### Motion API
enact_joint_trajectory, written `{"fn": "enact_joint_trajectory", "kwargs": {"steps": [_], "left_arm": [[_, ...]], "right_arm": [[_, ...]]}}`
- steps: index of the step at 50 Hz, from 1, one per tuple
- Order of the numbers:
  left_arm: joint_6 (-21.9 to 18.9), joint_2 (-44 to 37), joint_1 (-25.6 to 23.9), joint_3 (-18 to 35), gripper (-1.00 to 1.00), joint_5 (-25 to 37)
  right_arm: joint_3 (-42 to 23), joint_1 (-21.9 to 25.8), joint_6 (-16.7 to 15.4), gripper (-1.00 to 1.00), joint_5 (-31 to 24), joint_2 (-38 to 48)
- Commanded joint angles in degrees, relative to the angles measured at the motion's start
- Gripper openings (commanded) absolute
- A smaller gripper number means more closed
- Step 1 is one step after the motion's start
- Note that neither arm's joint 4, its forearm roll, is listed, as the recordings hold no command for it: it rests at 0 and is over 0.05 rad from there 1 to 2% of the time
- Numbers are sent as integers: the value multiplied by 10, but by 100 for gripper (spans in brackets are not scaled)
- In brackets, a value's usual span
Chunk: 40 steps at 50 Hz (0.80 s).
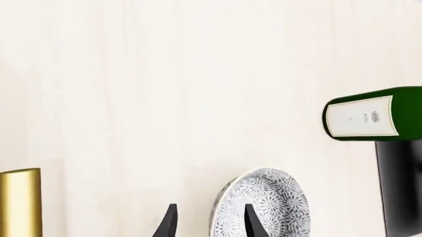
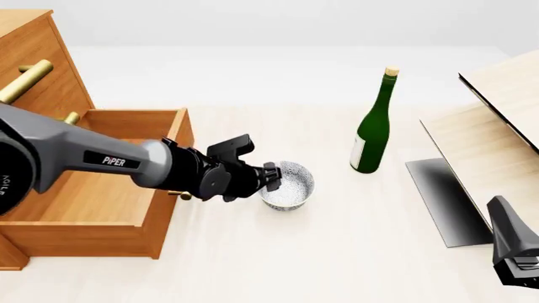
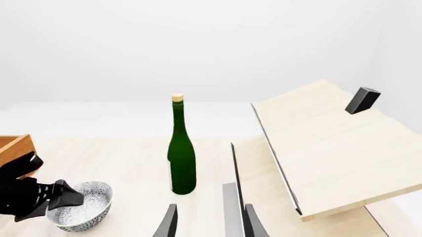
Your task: Put the bowl in the bottom drawer of the cabinet and close it.
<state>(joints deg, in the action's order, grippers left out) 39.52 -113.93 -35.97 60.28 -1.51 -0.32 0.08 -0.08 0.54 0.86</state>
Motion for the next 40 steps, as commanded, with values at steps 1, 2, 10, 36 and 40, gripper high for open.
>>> {"fn": "enact_joint_trajectory", "kwargs": {"steps": [1, 2, 10, 36, 40], "left_arm": [[1, 4, 30, -22, -100, 0], [-2, 7, 34, -21, -100, 3], [3, 28, 37, -26, -100, 8], [6, 133, 34, -45, -100, 44], [-1, 148, 41, -49, -100, 54]], "right_arm": [[0, 0, 0, 100, 0, 0], [0, 0, 0, 100, 0, 0], [0, 0, 0, 100, 0, 0], [0, 0, 0, 100, 0, 0], [0, 0, 0, 100, 0, 0]]}}
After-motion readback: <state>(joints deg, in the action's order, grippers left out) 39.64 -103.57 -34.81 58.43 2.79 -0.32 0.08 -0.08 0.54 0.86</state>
